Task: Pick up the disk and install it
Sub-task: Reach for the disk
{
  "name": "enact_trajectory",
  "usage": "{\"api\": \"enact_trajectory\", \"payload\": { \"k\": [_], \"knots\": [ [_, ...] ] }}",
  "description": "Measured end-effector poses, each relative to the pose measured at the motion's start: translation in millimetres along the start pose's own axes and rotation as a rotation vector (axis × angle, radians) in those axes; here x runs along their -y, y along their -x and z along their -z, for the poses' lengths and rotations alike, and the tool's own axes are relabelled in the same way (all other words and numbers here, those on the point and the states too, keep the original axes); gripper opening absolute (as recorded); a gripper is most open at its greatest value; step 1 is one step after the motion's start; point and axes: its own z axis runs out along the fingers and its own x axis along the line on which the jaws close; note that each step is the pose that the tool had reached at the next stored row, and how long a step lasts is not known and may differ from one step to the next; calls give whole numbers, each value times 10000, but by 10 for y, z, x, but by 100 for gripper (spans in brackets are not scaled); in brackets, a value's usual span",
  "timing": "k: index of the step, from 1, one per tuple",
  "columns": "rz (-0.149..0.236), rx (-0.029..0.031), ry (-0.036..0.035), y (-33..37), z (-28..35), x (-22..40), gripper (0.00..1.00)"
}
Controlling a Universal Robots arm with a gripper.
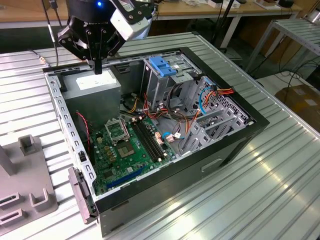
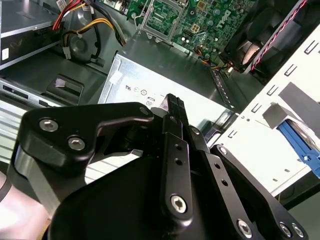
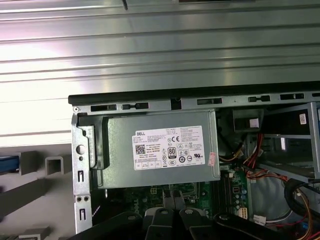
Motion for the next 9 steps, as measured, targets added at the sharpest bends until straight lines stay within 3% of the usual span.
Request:
{"api": "enact_trajectory", "payload": {
  "k": [9],
  "knots": [
    [0, 0, 1, -45, 1, 4, 10]
  ]
}}
